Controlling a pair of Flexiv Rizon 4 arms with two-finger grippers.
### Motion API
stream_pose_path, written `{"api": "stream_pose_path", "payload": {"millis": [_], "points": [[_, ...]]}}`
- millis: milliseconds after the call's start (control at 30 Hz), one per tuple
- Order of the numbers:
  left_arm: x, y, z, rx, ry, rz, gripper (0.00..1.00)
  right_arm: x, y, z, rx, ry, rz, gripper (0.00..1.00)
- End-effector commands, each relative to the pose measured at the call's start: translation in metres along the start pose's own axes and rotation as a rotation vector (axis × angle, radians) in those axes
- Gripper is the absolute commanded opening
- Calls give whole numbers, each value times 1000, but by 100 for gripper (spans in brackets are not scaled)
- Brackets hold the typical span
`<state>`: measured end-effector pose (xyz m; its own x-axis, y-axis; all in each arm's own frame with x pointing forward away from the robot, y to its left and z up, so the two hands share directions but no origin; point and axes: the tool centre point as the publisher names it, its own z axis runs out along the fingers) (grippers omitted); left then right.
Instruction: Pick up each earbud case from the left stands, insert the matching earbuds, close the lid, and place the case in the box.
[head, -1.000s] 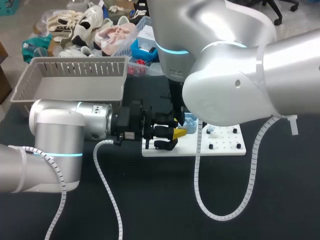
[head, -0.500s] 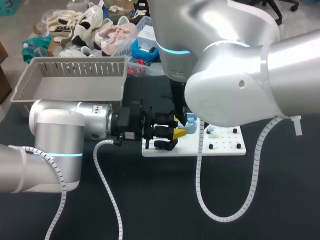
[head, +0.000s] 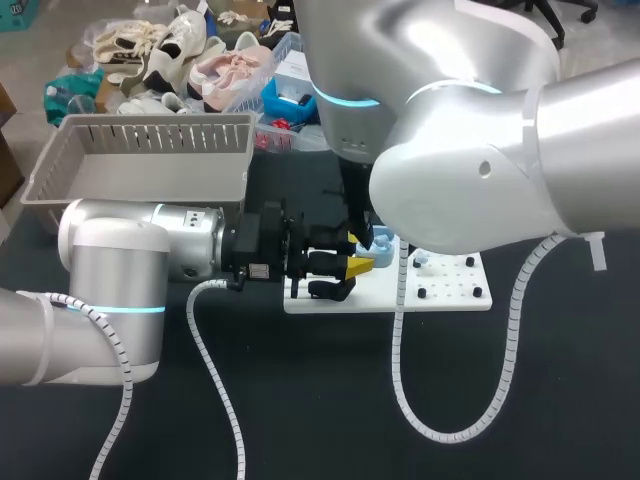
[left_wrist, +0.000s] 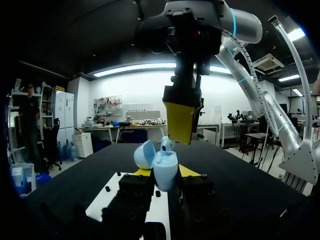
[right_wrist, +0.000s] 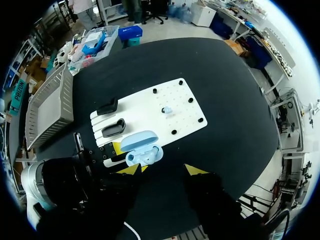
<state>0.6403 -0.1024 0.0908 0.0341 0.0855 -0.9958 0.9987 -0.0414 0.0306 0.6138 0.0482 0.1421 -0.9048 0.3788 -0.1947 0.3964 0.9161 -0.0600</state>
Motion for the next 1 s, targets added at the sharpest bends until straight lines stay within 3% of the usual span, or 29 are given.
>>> {"api": "stream_pose_path", "payload": {"millis": [33, 267, 1000], "points": [[0, 0, 0, 0, -1, 1, 0, 7, -3, -3, -14, -10, -6, 53], [0, 0, 0, 0, -1, 1, 0, 12, -3, 1, -19, 0, -13, 62], [0, 0, 0, 0, -1, 1, 0, 3, -16, 10, 4, -1, 17, 62]]}}
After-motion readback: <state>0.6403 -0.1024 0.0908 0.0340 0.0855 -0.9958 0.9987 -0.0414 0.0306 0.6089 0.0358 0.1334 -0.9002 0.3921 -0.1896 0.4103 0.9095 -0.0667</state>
